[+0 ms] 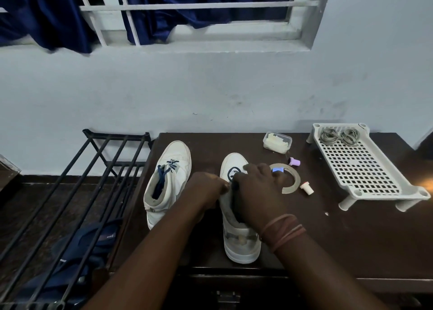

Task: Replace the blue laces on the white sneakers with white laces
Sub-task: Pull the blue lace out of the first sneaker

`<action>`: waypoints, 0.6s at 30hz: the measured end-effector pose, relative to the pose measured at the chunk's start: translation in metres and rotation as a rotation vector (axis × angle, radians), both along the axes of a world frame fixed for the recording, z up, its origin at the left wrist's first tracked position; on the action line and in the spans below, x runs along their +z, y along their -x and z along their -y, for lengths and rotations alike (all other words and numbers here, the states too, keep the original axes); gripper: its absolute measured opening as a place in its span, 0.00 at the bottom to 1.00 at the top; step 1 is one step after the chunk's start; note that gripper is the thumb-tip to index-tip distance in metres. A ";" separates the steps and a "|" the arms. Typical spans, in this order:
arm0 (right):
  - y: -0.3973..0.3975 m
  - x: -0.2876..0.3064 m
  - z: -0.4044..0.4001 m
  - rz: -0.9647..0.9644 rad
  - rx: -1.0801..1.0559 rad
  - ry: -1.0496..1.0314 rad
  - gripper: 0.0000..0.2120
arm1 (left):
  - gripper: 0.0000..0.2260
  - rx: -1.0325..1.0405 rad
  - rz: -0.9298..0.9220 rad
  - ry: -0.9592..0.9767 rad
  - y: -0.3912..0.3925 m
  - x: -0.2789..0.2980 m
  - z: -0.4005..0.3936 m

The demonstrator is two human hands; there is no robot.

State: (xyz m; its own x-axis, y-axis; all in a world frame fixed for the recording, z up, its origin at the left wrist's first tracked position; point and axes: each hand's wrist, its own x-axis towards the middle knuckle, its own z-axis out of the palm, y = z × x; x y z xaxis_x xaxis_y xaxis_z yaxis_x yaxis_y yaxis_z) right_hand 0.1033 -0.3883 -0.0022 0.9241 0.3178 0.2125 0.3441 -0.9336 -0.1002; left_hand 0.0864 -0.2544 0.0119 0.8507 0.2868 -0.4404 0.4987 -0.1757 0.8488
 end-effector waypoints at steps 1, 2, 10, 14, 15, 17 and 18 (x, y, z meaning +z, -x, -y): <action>-0.002 -0.001 0.001 -0.030 0.011 -0.003 0.06 | 0.03 -0.005 -0.013 0.010 -0.001 0.000 -0.001; -0.006 0.000 0.003 -0.050 0.029 -0.004 0.06 | 0.02 -0.009 -0.024 0.023 -0.001 -0.001 -0.002; -0.015 0.033 0.027 0.065 -0.474 -0.253 0.12 | 0.06 0.051 -0.004 0.102 0.001 -0.007 -0.003; -0.005 0.017 0.010 0.138 -0.353 -0.139 0.24 | 0.06 0.056 -0.002 0.090 0.000 -0.007 -0.002; -0.004 0.013 0.004 0.142 -0.261 -0.129 0.26 | 0.04 0.055 0.001 0.099 0.000 -0.007 -0.002; -0.002 0.009 -0.003 0.111 -0.103 -0.105 0.17 | 0.05 0.040 0.004 0.103 0.000 -0.006 -0.001; 0.000 0.009 -0.003 0.072 -0.070 -0.068 0.11 | 0.06 0.025 0.005 0.097 0.001 -0.006 -0.002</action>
State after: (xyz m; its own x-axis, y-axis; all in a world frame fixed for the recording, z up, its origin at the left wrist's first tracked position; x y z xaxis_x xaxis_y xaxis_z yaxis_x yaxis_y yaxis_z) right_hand 0.1031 -0.3849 0.0070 0.9249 0.2358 0.2981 0.2872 -0.9473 -0.1418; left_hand 0.0857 -0.2525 0.0061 0.8458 0.2647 -0.4632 0.4980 -0.0803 0.8635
